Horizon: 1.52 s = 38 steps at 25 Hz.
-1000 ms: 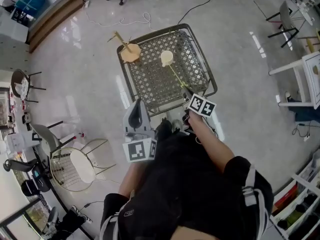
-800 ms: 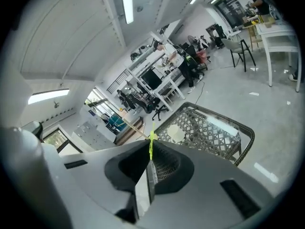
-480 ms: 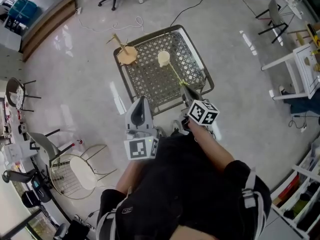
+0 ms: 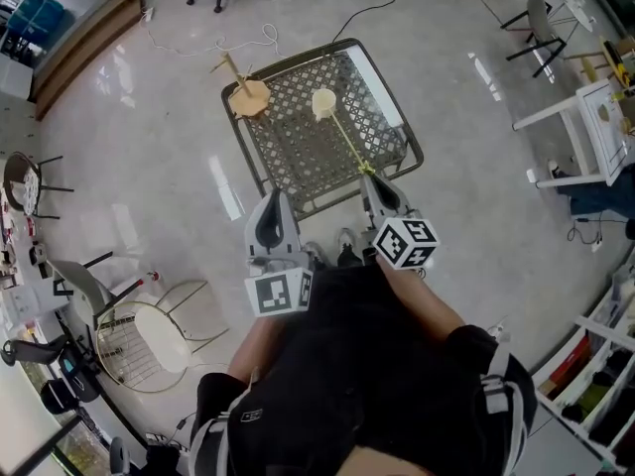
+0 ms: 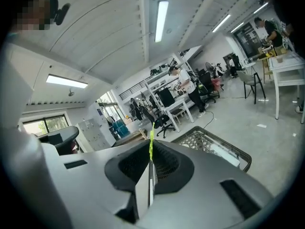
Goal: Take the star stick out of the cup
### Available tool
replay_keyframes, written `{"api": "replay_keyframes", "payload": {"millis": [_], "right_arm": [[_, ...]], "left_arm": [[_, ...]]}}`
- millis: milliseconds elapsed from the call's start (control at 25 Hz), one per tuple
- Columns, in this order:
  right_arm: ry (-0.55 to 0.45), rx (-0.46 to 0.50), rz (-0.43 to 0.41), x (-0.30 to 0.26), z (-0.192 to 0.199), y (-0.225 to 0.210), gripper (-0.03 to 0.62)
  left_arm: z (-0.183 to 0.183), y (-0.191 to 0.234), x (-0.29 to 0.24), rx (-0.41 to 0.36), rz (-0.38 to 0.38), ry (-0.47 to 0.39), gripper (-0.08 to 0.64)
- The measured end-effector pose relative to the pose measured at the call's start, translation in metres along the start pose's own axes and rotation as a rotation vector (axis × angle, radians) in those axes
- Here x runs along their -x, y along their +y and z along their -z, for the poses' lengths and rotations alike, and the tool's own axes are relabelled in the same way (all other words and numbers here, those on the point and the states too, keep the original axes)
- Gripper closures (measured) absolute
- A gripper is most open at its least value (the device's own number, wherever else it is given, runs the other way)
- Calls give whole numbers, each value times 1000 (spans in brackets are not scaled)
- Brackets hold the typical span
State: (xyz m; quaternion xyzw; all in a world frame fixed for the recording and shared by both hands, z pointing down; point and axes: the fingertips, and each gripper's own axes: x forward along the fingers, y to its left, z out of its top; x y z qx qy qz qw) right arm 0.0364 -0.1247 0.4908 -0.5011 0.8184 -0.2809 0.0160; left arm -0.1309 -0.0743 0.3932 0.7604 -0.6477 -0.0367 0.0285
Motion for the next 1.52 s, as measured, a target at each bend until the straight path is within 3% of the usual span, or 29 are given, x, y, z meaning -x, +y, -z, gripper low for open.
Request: {"api": "replay_keyframes", "payload": {"millis": [640,1520], "right_arm": [[-45,131,-13,35,-5,25,572],[-46,141,-35,33,-4,36,572]], "left_arm": [[17,-7,14,10,35,44,545],[14,-2,20,6,40,24,545]]}}
